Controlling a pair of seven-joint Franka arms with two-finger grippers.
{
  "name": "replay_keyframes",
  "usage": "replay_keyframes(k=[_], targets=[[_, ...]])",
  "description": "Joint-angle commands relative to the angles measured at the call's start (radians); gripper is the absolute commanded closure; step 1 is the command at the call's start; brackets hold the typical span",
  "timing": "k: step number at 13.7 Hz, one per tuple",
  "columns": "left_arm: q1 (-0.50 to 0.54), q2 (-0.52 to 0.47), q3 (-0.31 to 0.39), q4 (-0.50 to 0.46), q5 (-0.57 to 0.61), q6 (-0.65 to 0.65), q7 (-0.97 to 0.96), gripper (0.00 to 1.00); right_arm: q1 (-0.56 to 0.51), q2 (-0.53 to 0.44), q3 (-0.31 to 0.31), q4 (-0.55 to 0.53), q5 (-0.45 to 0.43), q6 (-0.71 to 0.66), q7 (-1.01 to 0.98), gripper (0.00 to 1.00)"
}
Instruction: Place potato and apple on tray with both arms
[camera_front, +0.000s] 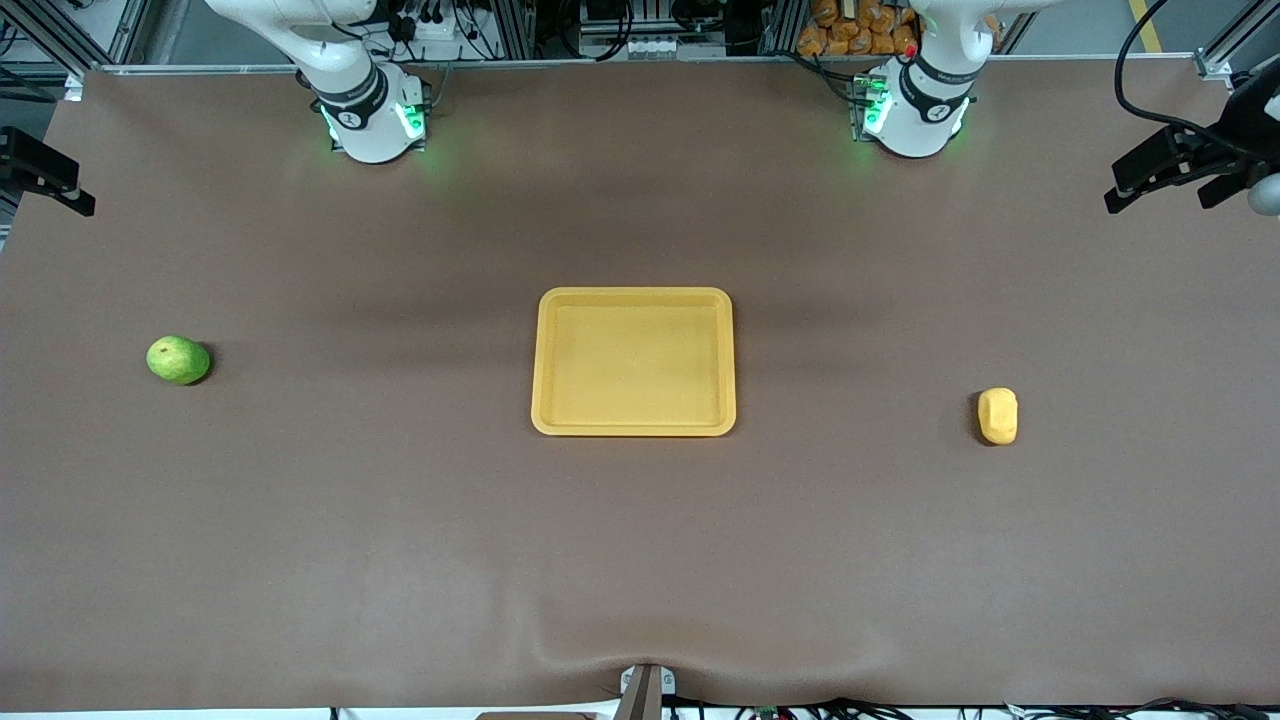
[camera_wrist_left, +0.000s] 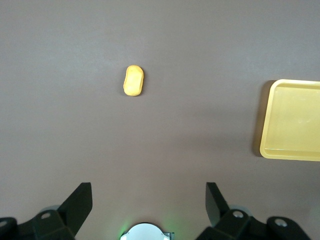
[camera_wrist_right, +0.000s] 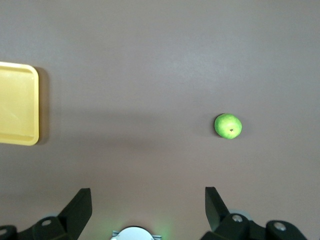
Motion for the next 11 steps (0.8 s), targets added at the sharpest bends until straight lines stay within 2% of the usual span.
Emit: replay_keyframes(k=[1, 8, 11], targets=[[0.006, 0.001, 0.000, 0.017, 0.002, -0.024, 0.001, 0.00, -0.009, 0.003, 0.024, 0.018, 0.008, -0.015, 0.072, 0.00], [0.006, 0.022, -0.006, 0.011, 0.045, -0.024, 0.034, 0.00, -0.038, 0.026, 0.020, 0.016, 0.013, -0.012, 0.071, 0.00], [0.003, 0.079, -0.006, 0.002, 0.045, -0.014, 0.048, 0.00, -0.039, 0.058, 0.020, 0.019, -0.004, -0.014, 0.071, 0.00]])
